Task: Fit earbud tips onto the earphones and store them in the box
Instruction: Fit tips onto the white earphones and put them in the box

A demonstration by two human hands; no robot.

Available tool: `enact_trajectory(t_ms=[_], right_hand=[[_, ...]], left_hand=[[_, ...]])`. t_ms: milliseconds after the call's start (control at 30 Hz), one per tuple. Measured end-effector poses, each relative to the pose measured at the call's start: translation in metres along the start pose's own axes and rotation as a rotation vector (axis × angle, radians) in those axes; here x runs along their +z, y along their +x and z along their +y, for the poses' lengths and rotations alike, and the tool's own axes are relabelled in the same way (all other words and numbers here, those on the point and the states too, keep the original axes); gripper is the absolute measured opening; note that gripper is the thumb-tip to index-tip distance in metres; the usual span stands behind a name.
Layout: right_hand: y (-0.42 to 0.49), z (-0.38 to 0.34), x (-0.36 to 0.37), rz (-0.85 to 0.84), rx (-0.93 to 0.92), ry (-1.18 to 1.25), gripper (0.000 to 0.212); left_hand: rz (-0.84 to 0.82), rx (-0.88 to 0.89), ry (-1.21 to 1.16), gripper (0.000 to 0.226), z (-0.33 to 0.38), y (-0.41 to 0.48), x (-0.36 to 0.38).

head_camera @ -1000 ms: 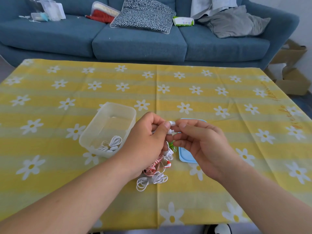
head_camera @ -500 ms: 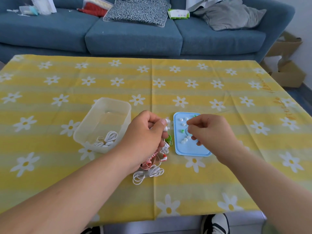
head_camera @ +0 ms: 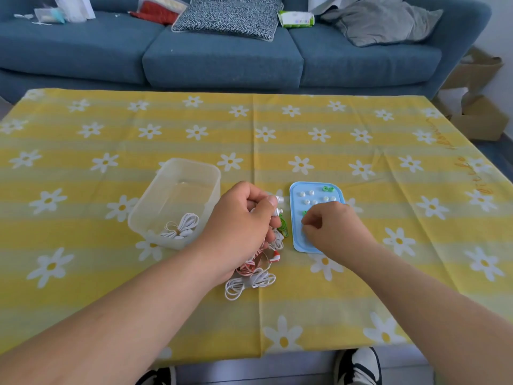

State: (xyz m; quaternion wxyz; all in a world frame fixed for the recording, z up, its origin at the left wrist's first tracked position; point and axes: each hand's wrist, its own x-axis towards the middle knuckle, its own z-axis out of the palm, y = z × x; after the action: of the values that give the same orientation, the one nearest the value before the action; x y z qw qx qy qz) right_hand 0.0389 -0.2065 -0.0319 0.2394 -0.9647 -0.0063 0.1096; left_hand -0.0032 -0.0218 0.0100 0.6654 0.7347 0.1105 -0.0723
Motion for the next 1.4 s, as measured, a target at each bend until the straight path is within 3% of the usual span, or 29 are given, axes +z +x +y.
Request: enact_trajectory(t_ms=[100, 200, 367, 700, 1033, 1200, 1400], right_hand=[[-0.01, -0.012, -0.012, 0.021, 0.029, 0.452, 0.009], [-0.02, -0.03, -0.023, -0.141, 0.092, 1.054, 0.014], [-0.028, -0.047, -0.026, -0.316, 0.154, 1.416, 0.027], [-0.028, -0.047, -0.025, -0.331, 0.145, 1.504, 0.022], [-0.029, -0.05, -0.017, -0.213, 0.082, 1.5, 0.022], [-0.031, -0.053, -0.011, -0.16, 0.054, 1.499, 0.033], [-0.032, -0.055, -0.01, -0.097, 0.031, 1.404, 0.022]], left_hand=[[0.019, 0.001, -0.031, 0.01, 0.002, 0.0, -0.001], [0.057, 0.023, -0.056, 0.011, 0.003, 0.0, -0.001], [0.108, 0.092, -0.031, 0.01, 0.001, 0.002, -0.003], [0.099, 0.154, -0.034, 0.008, 0.001, 0.003, 0.002], [0.196, 0.184, -0.062, 0.006, 0.0, 0.009, 0.008], [0.224, 0.199, -0.039, 0.005, -0.004, 0.013, 0.009], [0.205, 0.143, -0.091, 0.005, -0.003, 0.014, 0.006]])
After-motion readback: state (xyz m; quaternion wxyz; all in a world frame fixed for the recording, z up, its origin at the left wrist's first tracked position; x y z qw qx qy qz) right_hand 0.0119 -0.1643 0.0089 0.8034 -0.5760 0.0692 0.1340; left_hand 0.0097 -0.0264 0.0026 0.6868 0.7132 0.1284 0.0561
